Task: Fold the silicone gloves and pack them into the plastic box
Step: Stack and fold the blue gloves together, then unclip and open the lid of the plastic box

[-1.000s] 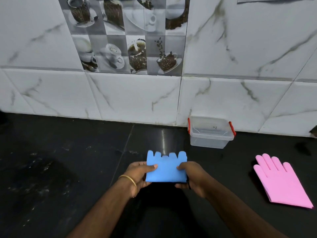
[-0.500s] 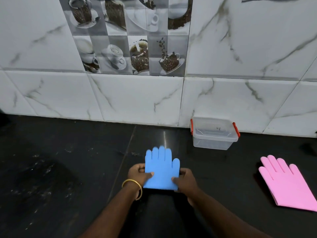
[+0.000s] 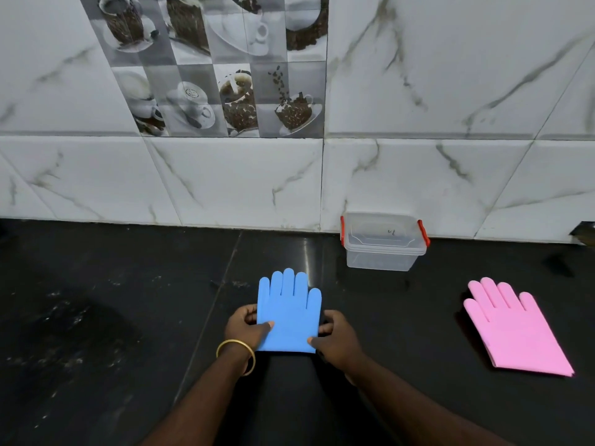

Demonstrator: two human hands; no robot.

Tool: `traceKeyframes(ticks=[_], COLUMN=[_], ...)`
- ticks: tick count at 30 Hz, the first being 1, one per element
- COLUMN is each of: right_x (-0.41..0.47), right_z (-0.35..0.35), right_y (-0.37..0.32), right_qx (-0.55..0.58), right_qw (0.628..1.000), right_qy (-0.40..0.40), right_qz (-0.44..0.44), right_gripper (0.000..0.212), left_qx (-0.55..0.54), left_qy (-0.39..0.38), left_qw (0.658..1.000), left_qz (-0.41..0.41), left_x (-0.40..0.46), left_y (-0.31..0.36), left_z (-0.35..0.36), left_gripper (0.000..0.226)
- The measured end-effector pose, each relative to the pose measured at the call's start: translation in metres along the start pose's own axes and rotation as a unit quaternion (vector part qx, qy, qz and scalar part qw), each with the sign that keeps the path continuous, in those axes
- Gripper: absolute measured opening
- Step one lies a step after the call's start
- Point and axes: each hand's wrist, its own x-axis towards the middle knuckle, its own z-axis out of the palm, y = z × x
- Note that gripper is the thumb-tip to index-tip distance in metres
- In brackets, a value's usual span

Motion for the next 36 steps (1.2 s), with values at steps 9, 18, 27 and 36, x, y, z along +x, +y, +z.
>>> traceKeyframes(ticks=[9, 18, 27, 36], right_x=[-0.013, -0.017, 0.027, 0.106], right_z=[-0.037, -0.118, -0.186, -0.237], right_y=[0.015, 0.028, 0.025, -0.021], right_qx=[-0.008, -0.130, -0.320, -0.287], right_qw=[0.999, 0.985, 0.917, 0.894], right_qy=[-0.031, 0.018, 0.104, 0.259], right_qz=[-0.004, -0.112, -0.214, -0.228], right_gripper=[0.081, 0.072, 0.066, 0.067], left_qx=[0.284, 0.429, 0.441, 0.437], left_qy=[0.104, 0.063, -0.049, -0.044], left_qw=[0.945, 0.832, 0.822, 0.842], left_qz=[0.121, 0.346, 0.358, 0.314], left_x=[-0.010, -0.031, -0.028, 0.010], left_y=[0.003, 0.034, 0.076, 0.139], left_z=[0.010, 0.089, 0.163, 0.208], left_gripper=[0.062, 0.070, 0.080, 0.099])
